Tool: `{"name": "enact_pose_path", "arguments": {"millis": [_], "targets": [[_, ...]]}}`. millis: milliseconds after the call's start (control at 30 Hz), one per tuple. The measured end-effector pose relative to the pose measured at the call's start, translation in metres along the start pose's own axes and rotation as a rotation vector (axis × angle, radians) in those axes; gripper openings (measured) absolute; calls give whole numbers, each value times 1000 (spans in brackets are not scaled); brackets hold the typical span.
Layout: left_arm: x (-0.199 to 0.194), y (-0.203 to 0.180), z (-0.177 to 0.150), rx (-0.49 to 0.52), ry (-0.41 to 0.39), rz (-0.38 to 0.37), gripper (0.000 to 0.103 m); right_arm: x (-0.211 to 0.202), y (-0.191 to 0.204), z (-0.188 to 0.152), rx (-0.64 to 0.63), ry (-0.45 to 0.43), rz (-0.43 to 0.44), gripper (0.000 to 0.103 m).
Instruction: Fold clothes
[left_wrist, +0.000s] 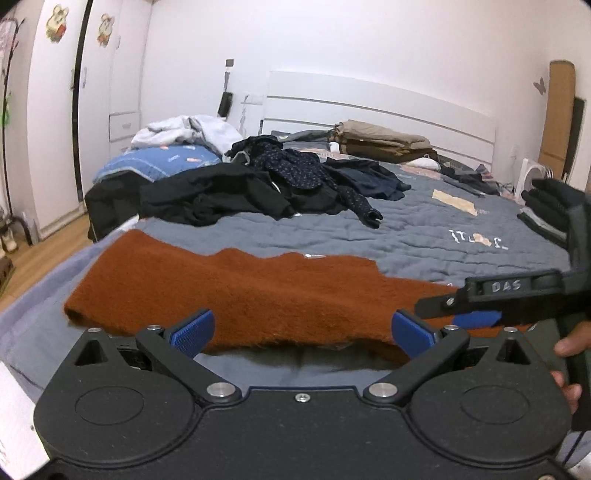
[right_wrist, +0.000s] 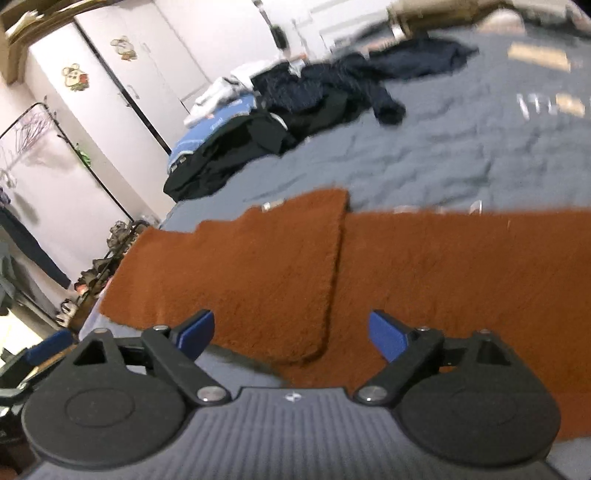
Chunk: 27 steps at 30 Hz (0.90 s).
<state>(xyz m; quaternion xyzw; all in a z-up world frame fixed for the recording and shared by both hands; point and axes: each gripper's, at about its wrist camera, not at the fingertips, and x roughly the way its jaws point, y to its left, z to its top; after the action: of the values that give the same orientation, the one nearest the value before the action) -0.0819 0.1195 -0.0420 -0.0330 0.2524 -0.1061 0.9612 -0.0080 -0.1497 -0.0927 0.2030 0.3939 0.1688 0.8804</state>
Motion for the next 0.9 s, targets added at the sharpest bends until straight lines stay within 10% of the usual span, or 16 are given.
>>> {"name": "enact_pose_path", "arguments": {"millis": [200,367,733,900], "targets": [[1,4,1,-44,7,-6,103,9,-8,-3,58,38,80,75],[1,4,2,-51,16,-17,103,22,-16,-4,117,85,118,43],[4,5,1,-55,19,-8,103,39,-29,-2,217,102,163,47],[5,4,2,-51,23,-12,103,30,-31,-3,240,48,189,9]]}}
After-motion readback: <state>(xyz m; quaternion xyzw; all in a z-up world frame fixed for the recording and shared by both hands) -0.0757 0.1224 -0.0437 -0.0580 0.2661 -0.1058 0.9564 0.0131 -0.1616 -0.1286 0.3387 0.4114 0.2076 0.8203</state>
